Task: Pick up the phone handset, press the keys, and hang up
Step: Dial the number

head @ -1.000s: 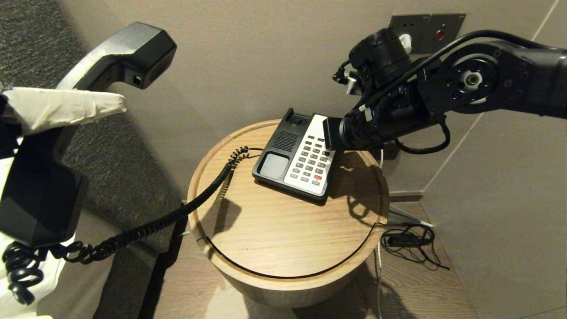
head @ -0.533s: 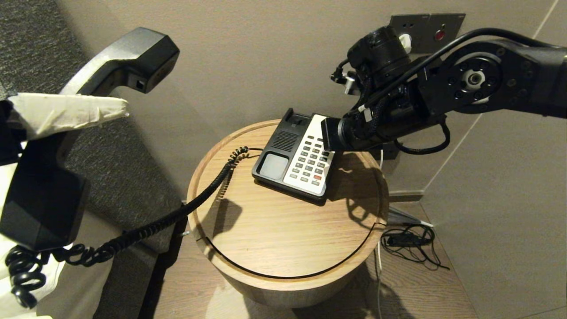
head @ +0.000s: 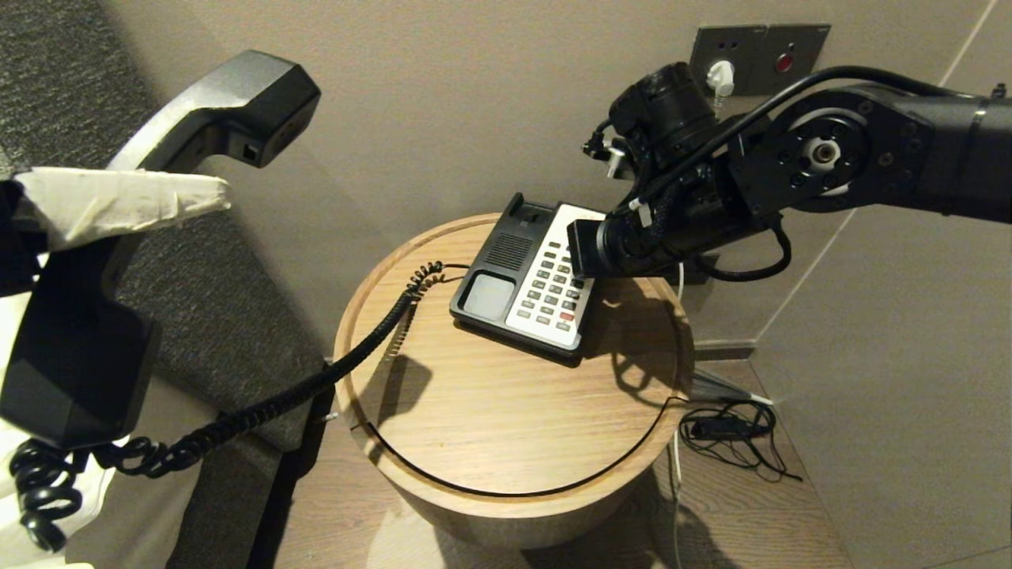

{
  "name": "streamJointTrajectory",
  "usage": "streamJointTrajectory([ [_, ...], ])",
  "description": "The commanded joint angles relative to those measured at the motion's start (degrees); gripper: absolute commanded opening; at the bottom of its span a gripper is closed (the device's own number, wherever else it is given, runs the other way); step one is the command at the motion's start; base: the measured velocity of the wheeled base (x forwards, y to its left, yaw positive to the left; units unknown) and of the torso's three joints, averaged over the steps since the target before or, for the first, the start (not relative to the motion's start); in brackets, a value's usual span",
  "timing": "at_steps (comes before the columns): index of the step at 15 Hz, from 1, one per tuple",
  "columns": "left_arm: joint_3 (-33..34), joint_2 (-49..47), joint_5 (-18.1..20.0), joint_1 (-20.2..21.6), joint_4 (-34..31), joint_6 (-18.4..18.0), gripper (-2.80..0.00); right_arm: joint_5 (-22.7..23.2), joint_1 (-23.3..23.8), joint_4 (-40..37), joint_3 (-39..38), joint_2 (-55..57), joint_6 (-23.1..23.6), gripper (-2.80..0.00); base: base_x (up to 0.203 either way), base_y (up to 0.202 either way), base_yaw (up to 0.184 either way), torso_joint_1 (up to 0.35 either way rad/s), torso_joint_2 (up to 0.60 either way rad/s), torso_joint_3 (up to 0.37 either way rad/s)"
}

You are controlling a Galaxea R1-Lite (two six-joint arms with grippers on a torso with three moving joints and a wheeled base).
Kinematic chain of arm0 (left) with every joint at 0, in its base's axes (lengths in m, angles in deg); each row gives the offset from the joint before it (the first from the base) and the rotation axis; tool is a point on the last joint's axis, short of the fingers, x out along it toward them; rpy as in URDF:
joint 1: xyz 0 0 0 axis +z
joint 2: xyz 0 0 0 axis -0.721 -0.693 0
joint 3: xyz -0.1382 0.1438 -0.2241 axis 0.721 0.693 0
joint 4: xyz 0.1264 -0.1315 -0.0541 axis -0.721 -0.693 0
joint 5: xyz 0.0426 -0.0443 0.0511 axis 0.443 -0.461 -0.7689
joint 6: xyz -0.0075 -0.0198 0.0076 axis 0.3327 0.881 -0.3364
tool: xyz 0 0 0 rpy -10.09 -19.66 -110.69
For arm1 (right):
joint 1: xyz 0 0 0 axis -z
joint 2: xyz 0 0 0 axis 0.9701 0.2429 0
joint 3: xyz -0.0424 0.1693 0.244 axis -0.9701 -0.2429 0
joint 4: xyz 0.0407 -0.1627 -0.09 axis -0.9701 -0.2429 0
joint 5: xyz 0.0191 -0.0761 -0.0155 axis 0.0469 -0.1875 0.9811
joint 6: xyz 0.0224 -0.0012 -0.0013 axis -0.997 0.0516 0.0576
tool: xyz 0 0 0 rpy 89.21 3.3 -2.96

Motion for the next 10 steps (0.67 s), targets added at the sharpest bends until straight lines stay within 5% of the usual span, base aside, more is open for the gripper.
streamJointTrajectory([
  [1,0.1,0.0,-0.1,0.0,-0.1,0.1,-2.80,-0.1,0.0,-0.2,0.0,0.3,-0.1,-2.80,0.000,0.000,0.000,0.000,0.00,0.000],
  [10,0.7,0.0,-0.1,0.0,-0.1,0.2,-2.80,-0.2,0.4,-0.2,0.0,-0.1,0.1,-2.80,0.000,0.000,0.000,0.000,0.00,0.000],
])
